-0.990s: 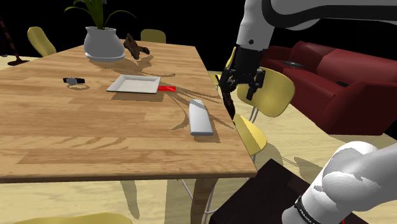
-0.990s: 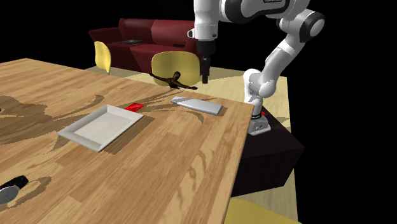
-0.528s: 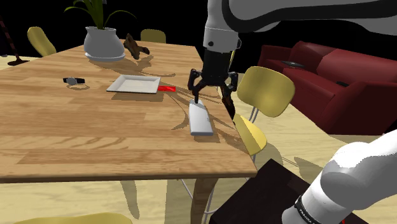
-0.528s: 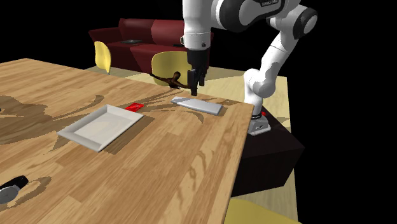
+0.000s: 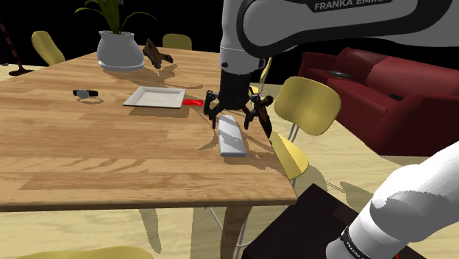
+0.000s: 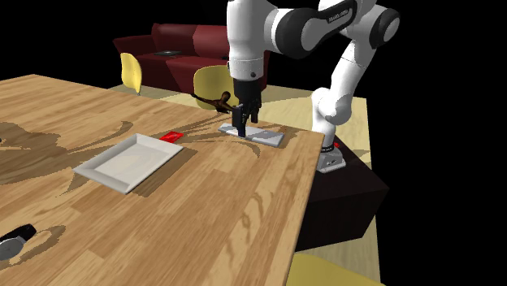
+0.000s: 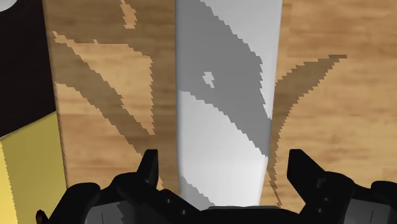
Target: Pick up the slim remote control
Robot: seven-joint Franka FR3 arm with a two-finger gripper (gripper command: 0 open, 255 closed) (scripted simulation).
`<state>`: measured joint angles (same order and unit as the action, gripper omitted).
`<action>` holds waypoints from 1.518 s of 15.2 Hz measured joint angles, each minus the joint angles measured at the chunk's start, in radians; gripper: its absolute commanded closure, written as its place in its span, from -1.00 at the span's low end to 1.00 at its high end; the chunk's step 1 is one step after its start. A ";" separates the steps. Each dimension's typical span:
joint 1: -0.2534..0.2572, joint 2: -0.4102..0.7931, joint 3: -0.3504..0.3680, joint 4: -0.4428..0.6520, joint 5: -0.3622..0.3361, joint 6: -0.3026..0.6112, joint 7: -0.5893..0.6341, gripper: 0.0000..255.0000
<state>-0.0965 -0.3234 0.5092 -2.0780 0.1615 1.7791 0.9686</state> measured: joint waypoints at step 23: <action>-0.005 0.007 -0.006 0.090 -0.007 -0.083 0.005 1.00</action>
<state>-0.1011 -0.3167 0.5029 -1.9883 0.1543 1.6964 0.9737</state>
